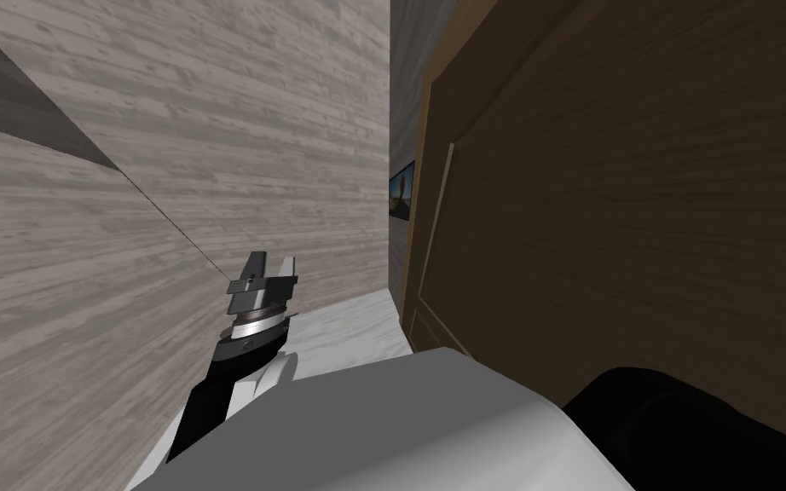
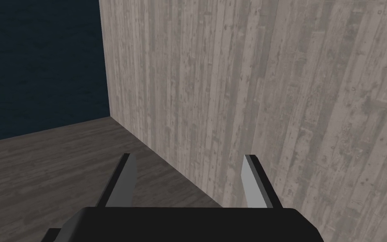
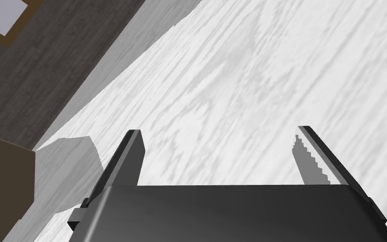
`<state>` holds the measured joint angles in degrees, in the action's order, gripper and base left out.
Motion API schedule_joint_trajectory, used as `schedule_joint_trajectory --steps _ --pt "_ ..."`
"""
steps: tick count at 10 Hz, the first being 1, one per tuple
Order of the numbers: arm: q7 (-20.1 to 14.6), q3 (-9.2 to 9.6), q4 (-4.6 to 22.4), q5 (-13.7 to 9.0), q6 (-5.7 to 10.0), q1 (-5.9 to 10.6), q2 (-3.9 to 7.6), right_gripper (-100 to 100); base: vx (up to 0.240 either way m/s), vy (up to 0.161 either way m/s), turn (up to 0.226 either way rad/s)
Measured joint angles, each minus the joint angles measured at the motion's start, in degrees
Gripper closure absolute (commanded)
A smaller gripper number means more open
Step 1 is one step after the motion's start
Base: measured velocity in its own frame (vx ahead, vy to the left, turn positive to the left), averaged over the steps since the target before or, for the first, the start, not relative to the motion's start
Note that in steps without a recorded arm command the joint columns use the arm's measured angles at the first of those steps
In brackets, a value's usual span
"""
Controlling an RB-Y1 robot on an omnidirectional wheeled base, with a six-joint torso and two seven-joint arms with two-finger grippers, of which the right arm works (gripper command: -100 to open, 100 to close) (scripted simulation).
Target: Push the door open
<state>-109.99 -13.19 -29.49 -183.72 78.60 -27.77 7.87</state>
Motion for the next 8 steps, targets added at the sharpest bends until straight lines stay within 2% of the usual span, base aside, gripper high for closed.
schedule_joint_trajectory --steps 2,5,6,7,8 --pt "-1.34 0.08 -1.54 -1.86 2.12 -1.21 -0.21 -100 0.072 -0.057 -0.01" --pt "-2.59 -0.27 3.48 -4.58 1.19 0.49 0.64 -100 0.082 -0.061 -0.017" --pt "-3.4 -0.21 1.81 -5.79 2.42 -0.87 0.48 -100 0.12 -0.089 -0.016" --pt "-4.01 -0.37 4.27 -7.01 2.33 0.11 0.86 -100 0.134 -0.074 -0.031" --pt "-4.86 -0.4 4.7 -8.33 2.72 0.01 0.93 -100 0.047 -0.046 -0.061"
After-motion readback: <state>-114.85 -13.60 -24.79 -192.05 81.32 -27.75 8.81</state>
